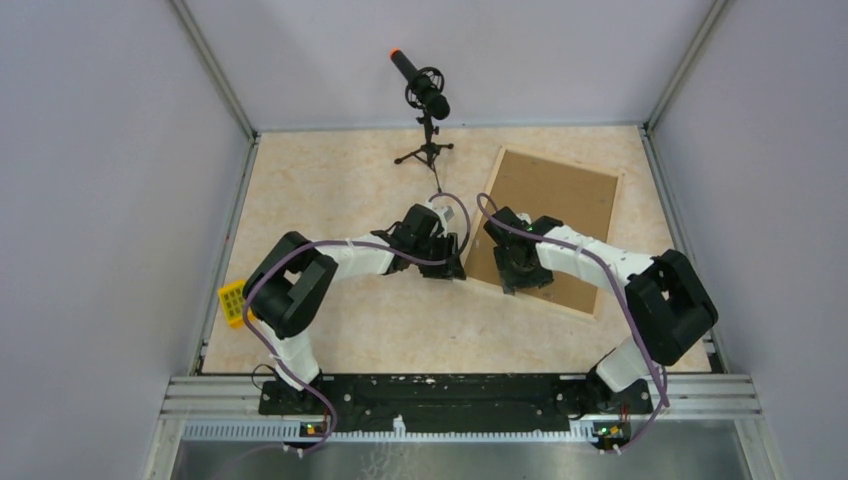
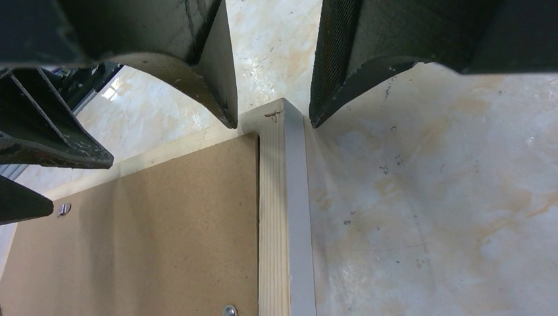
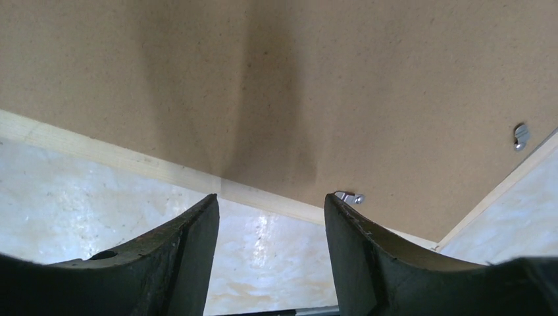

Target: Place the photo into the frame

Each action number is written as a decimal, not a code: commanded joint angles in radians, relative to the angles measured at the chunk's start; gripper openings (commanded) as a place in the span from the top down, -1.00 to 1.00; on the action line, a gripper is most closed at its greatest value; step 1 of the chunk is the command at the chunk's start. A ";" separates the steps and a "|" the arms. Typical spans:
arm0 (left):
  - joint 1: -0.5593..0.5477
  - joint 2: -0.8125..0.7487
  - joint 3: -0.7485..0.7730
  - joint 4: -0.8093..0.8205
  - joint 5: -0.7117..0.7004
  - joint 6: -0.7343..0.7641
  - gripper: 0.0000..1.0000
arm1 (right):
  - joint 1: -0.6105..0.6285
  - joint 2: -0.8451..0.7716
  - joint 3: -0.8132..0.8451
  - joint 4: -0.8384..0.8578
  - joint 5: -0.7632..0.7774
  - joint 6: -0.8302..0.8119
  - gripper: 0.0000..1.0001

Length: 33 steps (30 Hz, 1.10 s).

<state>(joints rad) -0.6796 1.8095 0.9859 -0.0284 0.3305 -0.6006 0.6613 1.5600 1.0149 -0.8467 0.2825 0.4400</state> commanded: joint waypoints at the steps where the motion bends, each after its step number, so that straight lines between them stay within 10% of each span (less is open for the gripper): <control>1: 0.001 0.057 -0.008 -0.056 -0.106 0.018 -0.01 | 0.016 0.007 -0.023 0.070 0.084 0.004 -0.18; 22: 0.001 0.088 -0.051 -0.073 -0.155 0.008 0.07 | 0.029 0.005 -0.192 0.288 0.395 0.212 0.03; 33: 0.000 0.001 -0.020 -0.063 -0.026 0.018 -0.05 | -0.124 -0.263 -0.150 0.233 0.024 0.122 -0.41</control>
<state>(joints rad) -0.6823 1.8175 0.9855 0.0101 0.3061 -0.6151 0.6613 1.4227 0.8482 -0.6392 0.5053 0.6060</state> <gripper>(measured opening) 0.511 0.666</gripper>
